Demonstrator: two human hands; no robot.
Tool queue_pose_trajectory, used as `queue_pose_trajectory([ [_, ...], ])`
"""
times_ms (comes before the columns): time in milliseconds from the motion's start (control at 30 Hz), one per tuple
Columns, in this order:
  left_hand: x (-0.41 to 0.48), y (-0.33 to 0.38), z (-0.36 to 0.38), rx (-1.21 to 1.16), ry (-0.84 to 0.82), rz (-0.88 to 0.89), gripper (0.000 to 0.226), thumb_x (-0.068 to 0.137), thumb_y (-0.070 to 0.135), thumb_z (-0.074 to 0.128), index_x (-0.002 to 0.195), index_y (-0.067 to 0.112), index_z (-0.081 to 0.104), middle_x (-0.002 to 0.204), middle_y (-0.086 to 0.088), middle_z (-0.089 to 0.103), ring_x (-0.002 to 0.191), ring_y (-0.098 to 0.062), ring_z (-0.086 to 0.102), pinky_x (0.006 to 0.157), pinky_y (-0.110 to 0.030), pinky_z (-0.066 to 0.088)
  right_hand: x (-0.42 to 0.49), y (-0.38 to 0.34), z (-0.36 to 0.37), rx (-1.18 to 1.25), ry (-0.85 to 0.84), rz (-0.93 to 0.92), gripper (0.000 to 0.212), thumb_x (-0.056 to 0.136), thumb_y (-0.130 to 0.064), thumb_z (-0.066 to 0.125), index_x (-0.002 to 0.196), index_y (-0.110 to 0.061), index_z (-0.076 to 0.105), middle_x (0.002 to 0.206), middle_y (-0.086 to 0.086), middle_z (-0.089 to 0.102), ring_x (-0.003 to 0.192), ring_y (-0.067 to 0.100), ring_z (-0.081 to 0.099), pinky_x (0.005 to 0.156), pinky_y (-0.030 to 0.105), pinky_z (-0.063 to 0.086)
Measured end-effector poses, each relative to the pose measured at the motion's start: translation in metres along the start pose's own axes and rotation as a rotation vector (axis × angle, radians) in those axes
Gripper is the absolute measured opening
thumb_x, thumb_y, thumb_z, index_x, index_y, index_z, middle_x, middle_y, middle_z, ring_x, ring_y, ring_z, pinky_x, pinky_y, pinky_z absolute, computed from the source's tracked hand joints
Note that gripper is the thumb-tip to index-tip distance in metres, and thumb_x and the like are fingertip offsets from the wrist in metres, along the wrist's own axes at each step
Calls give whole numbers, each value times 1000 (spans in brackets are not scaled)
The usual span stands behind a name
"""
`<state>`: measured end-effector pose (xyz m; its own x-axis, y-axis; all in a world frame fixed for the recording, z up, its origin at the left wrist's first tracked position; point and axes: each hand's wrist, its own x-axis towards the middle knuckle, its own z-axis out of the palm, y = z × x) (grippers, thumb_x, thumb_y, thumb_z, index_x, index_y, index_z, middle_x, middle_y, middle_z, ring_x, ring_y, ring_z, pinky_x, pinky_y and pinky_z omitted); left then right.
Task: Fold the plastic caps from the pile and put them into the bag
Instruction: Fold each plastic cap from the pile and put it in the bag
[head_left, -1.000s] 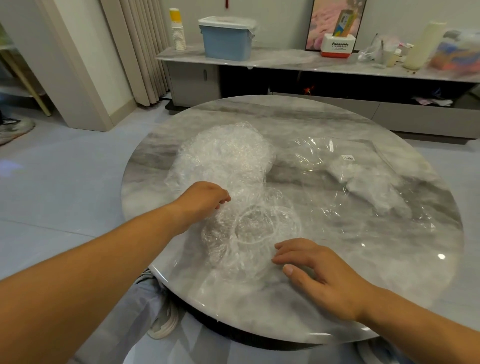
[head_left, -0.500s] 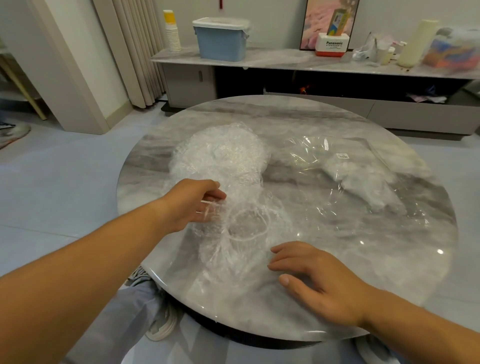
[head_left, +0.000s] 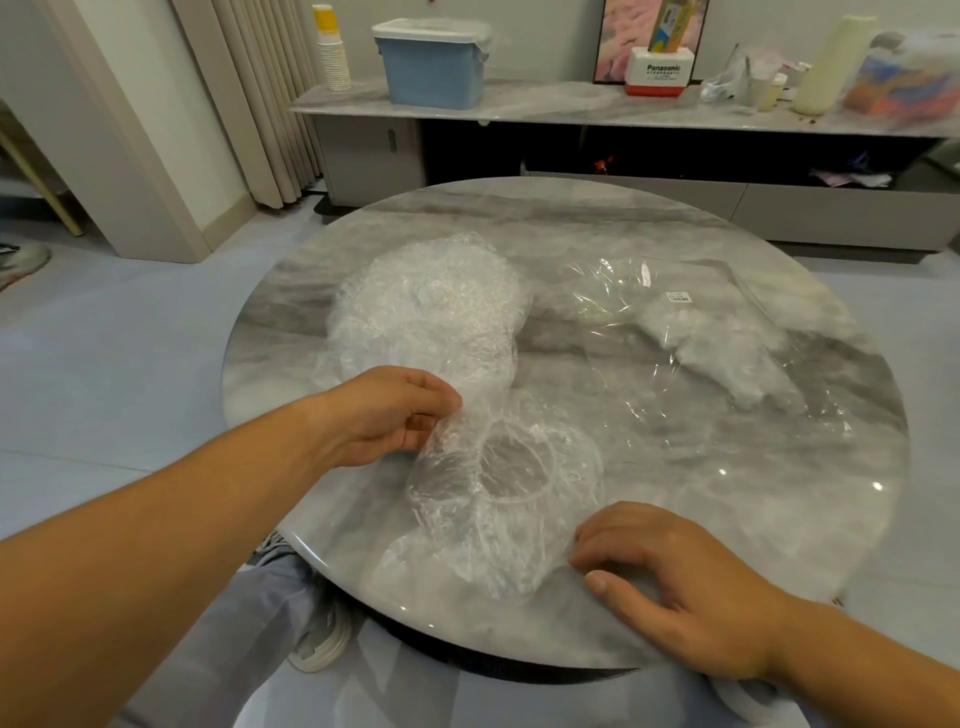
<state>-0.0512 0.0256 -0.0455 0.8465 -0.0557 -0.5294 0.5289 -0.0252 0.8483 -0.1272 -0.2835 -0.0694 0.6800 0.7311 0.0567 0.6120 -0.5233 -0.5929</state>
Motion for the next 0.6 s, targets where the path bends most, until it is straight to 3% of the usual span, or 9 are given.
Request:
queue_pose_trajectory([
  [133,1,4,1,-22,81,34,14,87,-8,68,95,4,69,87,-13,73,69,-14,66,66,-25,61,-2,2,-3,-33,2,-11,31,98,-50,51,107,-30,74,109,-22,59,99,2,60,85,26,51],
  [300,3,6,-6,-83,185,79,15,90,-7,65,103,-2,72,97,-16,77,69,-14,69,71,-27,62,-4,5,-6,-71,-44,11,38,96,-57,49,117,-34,70,143,-26,35,107,-1,55,89,25,49],
  [400,5,6,-9,-70,226,108,14,94,7,65,104,1,74,100,-11,77,77,-15,69,83,-33,60,-3,5,-5,-115,-88,7,44,96,-61,45,122,-36,69,157,-25,23,112,-4,49,93,16,42],
  [467,7,6,-11,-89,240,133,19,96,17,65,104,2,74,98,-8,78,78,-14,69,85,-34,59,-1,5,-3,-136,-105,10,45,96,-63,43,122,-37,69,156,-25,31,115,-6,46,97,14,38],
  [600,10,6,-17,-5,312,215,26,93,33,69,101,9,76,102,-6,75,91,-16,68,85,-33,56,0,6,0,-153,-83,-9,41,99,-61,43,112,-35,72,129,-22,56,114,-3,49,95,23,45],
])
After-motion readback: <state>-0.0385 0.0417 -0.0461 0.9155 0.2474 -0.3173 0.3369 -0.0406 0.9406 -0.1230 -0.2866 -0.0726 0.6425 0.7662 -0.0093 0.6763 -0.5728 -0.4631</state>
